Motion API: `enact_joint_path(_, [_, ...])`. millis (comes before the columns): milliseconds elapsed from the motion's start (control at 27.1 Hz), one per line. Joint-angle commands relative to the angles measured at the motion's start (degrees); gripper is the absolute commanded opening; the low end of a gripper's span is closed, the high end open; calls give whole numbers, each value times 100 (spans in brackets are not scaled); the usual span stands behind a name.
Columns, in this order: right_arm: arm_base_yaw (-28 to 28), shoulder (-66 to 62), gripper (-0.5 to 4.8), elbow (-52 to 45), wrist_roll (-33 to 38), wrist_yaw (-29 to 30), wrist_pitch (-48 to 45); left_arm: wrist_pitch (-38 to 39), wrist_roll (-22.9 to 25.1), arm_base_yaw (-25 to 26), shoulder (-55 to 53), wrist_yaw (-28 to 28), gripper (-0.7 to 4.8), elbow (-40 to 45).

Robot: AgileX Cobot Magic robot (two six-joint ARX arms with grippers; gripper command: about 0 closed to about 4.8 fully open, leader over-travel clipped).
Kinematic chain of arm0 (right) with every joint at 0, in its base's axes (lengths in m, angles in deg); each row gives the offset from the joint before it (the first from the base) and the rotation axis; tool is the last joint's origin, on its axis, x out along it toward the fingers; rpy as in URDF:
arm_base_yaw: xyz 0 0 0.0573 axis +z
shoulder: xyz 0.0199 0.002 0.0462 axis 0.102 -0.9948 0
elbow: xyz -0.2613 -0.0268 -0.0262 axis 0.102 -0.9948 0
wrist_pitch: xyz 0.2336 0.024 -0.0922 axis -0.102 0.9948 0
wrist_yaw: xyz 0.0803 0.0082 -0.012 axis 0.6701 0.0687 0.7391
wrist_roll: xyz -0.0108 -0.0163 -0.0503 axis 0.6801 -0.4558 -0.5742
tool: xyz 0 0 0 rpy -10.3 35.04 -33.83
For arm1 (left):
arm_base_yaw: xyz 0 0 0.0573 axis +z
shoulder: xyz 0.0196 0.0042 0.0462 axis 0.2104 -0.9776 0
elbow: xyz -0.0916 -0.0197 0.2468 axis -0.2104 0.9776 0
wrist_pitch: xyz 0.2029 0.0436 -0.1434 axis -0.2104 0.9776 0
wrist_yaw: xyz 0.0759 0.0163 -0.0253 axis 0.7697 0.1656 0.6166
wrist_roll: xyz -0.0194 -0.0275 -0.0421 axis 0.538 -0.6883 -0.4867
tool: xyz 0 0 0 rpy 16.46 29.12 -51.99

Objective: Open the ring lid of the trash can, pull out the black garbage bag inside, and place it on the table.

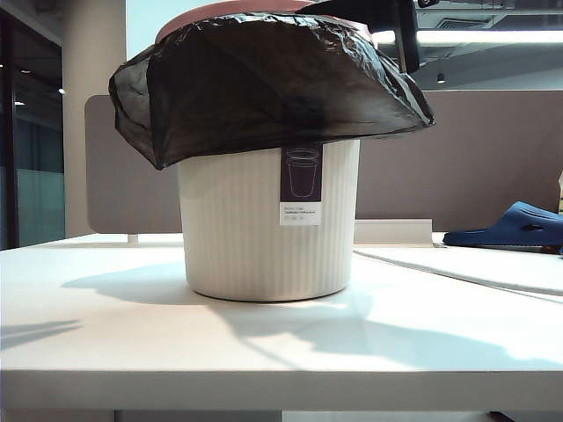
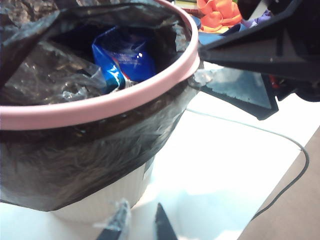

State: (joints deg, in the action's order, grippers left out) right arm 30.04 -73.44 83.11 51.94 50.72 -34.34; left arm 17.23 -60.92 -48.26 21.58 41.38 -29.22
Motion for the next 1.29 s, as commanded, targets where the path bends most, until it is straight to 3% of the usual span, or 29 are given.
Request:
enact_joint_path(37, [-7, 20, 181, 31, 39, -20, -190, 33, 114, 0, 7, -31, 67, -28])
enact_joint_path(406, [-17, 15, 181, 33, 87, -175, -702, -175, 1283, 0, -422, -417, 66, -31])
enact_joint_path(554, [-17, 15, 181, 39, 190, -260, -992, -671, 1978, 0, -586, -374, -6, -31])
enact_joint_path(886, [-17, 9, 181, 538, 52, -262, -734, -2055, 2953, 0, -1121, -367, -6, -31])
enact_joint_path(1070, [-17, -72, 181, 542, 52, -249, -662, -2911, 3239, 7, -1637, -9, -6, -33])
enact_joint_path(1292, [-319, 48, 181, 612, 35, 295, -645, -2704, 3241, 9, -1298, 782, -6, -107])
